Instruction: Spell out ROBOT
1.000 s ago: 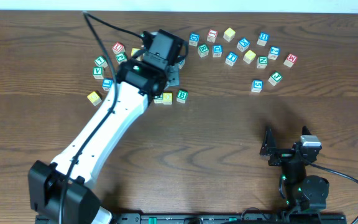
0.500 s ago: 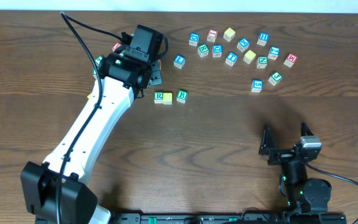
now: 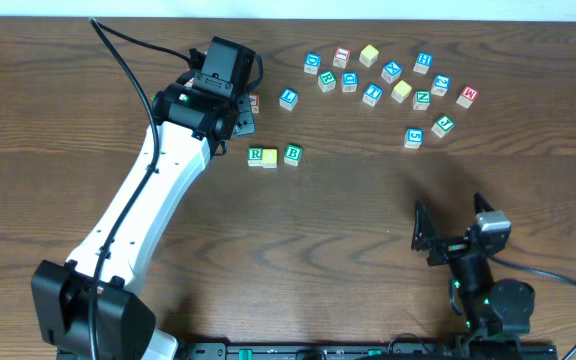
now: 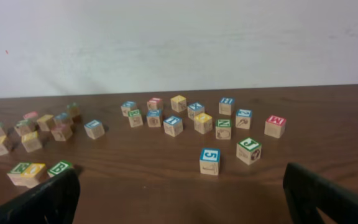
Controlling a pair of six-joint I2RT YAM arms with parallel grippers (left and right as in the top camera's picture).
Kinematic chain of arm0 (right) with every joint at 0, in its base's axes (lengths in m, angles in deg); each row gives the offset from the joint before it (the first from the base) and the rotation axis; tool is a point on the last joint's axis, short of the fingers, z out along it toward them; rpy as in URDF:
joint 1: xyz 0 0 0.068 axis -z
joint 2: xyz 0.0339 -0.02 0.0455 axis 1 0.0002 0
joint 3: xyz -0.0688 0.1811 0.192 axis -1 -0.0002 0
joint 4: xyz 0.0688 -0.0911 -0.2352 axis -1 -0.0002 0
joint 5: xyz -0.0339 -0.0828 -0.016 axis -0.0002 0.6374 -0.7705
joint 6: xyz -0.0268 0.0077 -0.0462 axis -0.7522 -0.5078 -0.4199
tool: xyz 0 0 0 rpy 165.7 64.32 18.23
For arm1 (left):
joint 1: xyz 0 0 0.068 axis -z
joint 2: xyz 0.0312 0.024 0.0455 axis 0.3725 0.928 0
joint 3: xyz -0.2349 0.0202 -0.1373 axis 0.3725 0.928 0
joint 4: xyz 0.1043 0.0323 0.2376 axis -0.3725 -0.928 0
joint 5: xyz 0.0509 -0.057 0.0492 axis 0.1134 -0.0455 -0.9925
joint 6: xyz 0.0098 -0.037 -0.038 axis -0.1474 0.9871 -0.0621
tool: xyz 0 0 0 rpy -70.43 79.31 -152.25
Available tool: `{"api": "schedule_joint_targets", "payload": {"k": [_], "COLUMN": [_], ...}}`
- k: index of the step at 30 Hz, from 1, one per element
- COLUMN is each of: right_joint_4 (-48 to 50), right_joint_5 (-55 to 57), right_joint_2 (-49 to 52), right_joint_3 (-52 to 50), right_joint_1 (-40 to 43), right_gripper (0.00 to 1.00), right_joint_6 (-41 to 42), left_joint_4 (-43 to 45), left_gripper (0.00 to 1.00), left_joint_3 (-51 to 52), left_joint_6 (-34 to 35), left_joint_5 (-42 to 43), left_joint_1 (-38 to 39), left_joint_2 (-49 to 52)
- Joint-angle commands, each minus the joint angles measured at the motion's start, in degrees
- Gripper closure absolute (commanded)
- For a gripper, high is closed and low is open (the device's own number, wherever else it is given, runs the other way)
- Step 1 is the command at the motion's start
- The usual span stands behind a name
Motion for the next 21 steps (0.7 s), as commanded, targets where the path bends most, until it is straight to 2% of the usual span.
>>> {"api": "schedule_joint_targets", "payload": {"k": [1, 2, 9, 14, 21], "right_joint_4": [0.31, 0.24, -5.68, -16.50, -31.36], "right_joint_5": [-1.16, -1.99, -6.27, -6.45, -6.43], "right_joint_2": [6.43, 9.09, 29.66, 42.88, 58.07], "right_joint_3": [6.54, 8.52, 25.88, 40.41, 60.50], "right_joint_1": [0.61, 0.61, 0.61, 0.61, 0.61], "right_gripper": [0.01, 0.01, 0.01, 0.01, 0.01], "right_joint_6": [-0.55, -0.57, -0.81, -1.42, -4.48], "left_joint_4": [0.02, 0.02, -0.76, -1.07, -1.05], "left_gripper": [0.45, 0.44, 0.25, 0.04, 0.01], "left_joint_3": [-0.57, -0.57, -0.57, -0.55, -0.55], "left_joint_6": [-1.09, -1.09, -1.09, -1.09, -0.83], "left_joint_5": [-0.57, -0.57, -0.57, -0.57, -0.50], "left_joint_1": [-1.42, -1.84, -3.72, -3.72, -3.72], "left_joint_2": [-0.44, -0.44, -0.44, -0.44, -0.44]}}
